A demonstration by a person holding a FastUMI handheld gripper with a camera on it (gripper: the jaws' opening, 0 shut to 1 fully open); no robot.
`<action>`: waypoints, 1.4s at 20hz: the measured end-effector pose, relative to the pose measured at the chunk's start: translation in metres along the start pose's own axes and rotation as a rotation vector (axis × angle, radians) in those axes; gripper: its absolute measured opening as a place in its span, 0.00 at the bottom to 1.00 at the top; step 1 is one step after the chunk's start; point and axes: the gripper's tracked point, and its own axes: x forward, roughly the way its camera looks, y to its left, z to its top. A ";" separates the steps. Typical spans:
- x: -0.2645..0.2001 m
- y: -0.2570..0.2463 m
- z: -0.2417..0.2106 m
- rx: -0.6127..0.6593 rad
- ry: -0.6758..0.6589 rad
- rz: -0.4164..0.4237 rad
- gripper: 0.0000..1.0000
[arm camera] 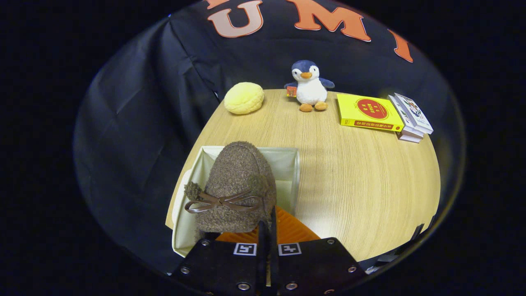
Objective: Open the storage box then place both shoes into the box .Put the left shoe in first, then the right shoe, with the right side of both shoes facing outward in a uniform manner.
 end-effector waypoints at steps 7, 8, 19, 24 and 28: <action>0.041 0.001 -0.021 -0.021 0.069 -0.105 0.08; 0.046 0.003 -0.021 -0.028 0.073 -0.110 0.11; 0.013 0.015 -0.038 -0.063 0.119 0.028 0.36; -0.034 0.005 -0.018 -0.070 0.012 0.138 0.51; -0.077 -0.021 0.008 -0.048 -0.114 0.195 0.58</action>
